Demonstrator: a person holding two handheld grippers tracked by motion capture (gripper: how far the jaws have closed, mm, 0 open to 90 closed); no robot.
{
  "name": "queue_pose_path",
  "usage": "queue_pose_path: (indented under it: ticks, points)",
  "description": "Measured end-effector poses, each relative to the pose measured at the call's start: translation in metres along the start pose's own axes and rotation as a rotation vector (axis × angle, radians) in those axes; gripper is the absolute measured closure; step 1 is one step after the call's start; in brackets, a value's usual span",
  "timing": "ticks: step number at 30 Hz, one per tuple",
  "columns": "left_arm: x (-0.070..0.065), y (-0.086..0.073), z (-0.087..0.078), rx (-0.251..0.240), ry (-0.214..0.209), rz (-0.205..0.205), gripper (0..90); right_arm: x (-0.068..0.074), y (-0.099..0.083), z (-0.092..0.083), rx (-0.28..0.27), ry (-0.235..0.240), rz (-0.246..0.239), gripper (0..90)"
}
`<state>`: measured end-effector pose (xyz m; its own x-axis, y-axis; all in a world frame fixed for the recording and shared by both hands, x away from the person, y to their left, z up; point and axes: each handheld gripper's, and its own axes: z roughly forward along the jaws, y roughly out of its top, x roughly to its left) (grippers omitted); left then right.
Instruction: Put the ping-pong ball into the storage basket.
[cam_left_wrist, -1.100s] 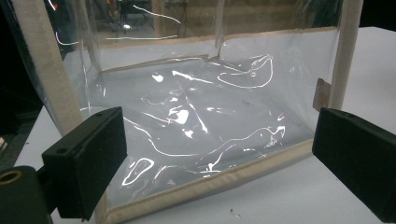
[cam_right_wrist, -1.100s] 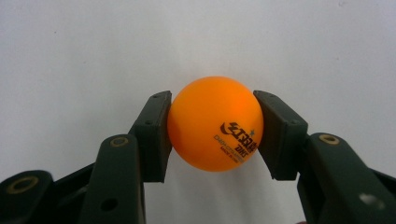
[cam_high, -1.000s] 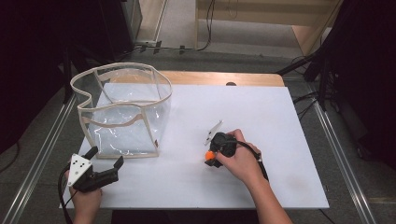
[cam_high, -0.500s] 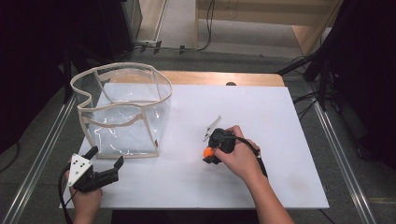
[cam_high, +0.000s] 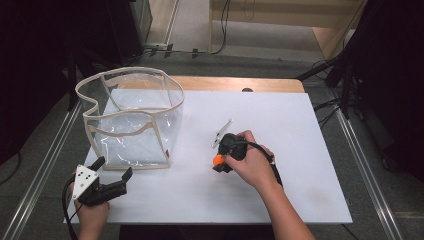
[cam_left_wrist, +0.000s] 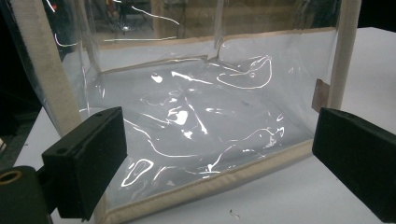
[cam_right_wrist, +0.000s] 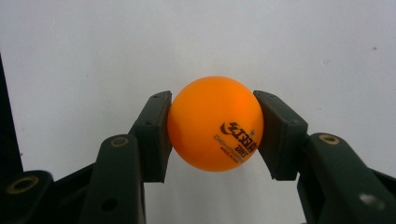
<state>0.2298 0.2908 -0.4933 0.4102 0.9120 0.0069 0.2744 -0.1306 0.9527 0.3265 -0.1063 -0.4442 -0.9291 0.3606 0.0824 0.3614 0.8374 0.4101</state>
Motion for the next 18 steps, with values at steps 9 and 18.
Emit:
queue_pose_path:
  ticks: [9, 18]
  points:
    - [0.000, 0.000, 0.000, 0.000, -0.001, 0.003, 3.7, -0.001, 0.011, -0.004, -0.005, 0.010, -0.013, 48.0]
    - [0.000, 0.000, 0.000, 0.001, -0.004, 0.005, 3.7, -0.002, 0.023, -0.007, -0.002, 0.021, -0.022, 48.0]
